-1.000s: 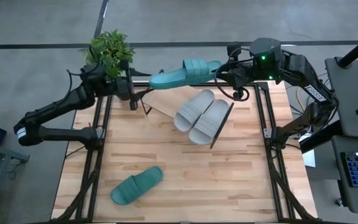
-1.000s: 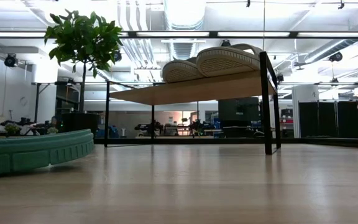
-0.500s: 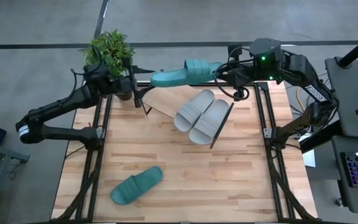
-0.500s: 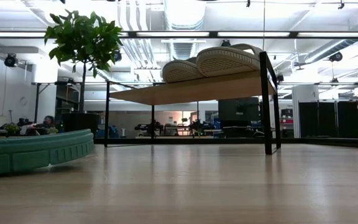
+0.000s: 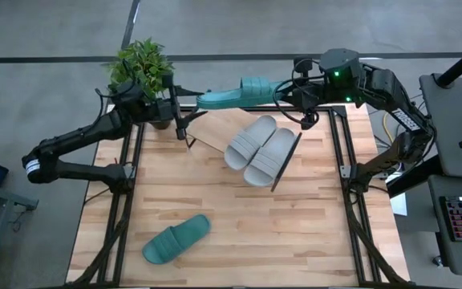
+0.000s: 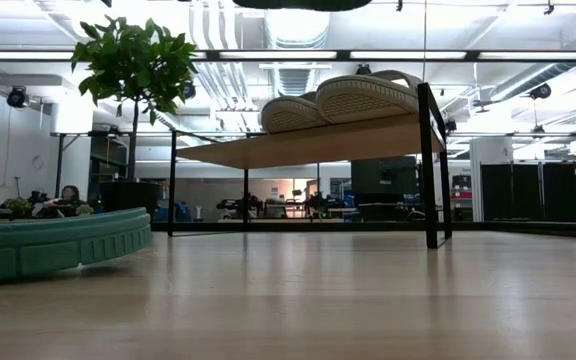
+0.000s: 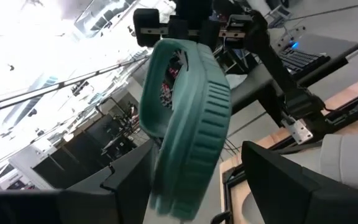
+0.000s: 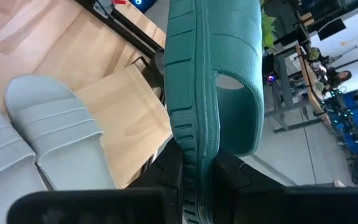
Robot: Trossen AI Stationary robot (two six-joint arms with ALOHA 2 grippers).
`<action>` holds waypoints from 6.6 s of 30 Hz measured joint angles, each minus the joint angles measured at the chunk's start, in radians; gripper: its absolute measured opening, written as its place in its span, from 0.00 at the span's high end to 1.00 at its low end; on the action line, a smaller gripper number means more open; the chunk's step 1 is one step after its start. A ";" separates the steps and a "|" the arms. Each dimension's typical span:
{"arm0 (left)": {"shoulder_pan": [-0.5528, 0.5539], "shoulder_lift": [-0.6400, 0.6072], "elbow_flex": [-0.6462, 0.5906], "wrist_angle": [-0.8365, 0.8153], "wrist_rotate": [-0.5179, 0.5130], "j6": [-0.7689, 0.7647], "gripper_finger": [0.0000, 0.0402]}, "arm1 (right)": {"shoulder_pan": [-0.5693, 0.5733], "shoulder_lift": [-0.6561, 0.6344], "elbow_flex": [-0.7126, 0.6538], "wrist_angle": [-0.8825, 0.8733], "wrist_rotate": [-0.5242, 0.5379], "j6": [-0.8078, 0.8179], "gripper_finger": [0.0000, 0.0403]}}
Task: Pick and place slides into the shelf
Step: Put the top green slide on the shelf
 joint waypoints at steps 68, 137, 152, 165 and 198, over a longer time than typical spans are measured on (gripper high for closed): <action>-0.403 0.261 -0.003 0.031 -1.270 0.296 0.91 | -0.021 -0.087 -0.014 -0.093 0.481 0.550 0.82; -0.432 0.602 -0.003 0.002 -1.216 0.293 0.91 | -0.021 -0.091 -0.111 -0.052 0.483 0.489 0.84; -0.432 0.602 -0.003 0.002 -1.215 0.290 0.91 | -0.021 -0.091 -0.111 -0.052 0.483 0.486 0.84; -0.432 0.602 -0.003 0.001 -1.215 0.288 0.89 | -0.021 -0.091 -0.111 -0.052 0.483 0.489 0.84; -0.434 0.522 -0.002 -0.091 -1.163 0.312 0.68 | -0.021 -0.090 -0.110 -0.052 0.483 0.486 0.84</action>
